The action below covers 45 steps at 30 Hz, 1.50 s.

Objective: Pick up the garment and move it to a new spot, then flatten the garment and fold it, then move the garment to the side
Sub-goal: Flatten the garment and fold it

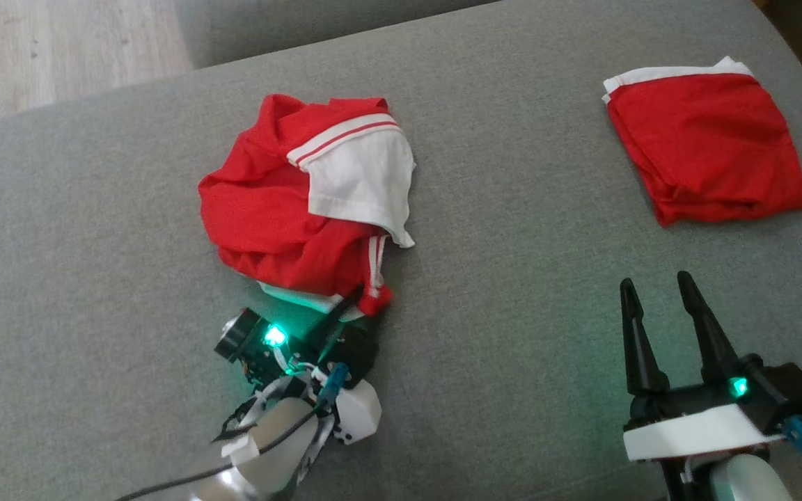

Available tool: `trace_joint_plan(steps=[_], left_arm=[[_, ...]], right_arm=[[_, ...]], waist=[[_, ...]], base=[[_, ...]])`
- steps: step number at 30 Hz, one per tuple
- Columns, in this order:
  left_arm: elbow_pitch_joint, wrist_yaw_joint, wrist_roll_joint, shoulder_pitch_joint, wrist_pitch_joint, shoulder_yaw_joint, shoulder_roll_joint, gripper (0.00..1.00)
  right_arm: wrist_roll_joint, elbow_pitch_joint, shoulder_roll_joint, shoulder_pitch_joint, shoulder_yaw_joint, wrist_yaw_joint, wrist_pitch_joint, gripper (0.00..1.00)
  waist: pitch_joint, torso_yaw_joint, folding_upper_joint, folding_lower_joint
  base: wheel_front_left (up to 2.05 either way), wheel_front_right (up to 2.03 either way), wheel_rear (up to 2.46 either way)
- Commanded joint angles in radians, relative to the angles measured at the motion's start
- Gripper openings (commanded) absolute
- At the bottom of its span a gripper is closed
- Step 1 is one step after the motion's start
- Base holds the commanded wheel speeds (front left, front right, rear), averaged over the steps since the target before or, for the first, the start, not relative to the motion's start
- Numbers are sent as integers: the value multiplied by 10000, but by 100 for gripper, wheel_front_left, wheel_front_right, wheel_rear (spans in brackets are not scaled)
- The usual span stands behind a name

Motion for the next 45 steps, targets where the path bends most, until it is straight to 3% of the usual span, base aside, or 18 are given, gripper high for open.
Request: trace_joint_plan(steps=[1, 6, 11, 17, 25, 30, 37, 44, 45], left_arm=[[-66, 5, -251, -455, -130, 157, 21, 0], [-629, -431, -660, -724, -210, -31, 21, 0], [-2281, -1083, -1262, -1627, -218, 291, 21, 0], [-3699, -1984, -1851, -3727, -220, 1494, 20, 0], [-3944, -2622, -2288, -5666, -221, 2927, 72, 0], [-3036, -2716, -2743, -4398, -221, 3185, 394, 0], [-2261, -2580, -3542, -614, -221, 4038, 1051, 0], [-3163, -2074, -3592, 1781, -221, 5506, 1331, 0], [-3382, -2038, -3597, 1991, -221, 5782, 1214, 14]], right_arm=[[38, -236, -68, -294, 244, 65, -53, 100], [55, -189, -22, -233, 226, 65, -53, 100], [104, -151, 42, -162, 272, 65, -53, 100], [131, -73, 91, 169, 300, 65, -53, 100], [368, -179, 103, 643, 182, 65, -53, 100], [377, -318, 105, 662, 143, 65, -53, 100], [171, -379, 105, 811, -29, 65, -53, 100], [27, -522, 106, 827, -164, 65, -53, 100], [17, -516, 106, 804, -147, 65, -53, 100]], waist=[[-70, -65, 0, -2], [-309, -75, 0, -2], [-696, -70, 0, -2], [-1328, -114, 0, -2], [-1902, 129, 0, -2], [-1898, 413, 0, -2], [-1808, 836, 0, -2], [-1371, 1311, 0, -2], [-1288, 1396, 0, -2]], base=[[0, 0, 0], [0, 0, 0], [0, 0, 0], [0, 0, 0], [0, 0, 0], [0, 0, 0], [0, 0, 0], [0, 0, 0], [0, 0, 0]])
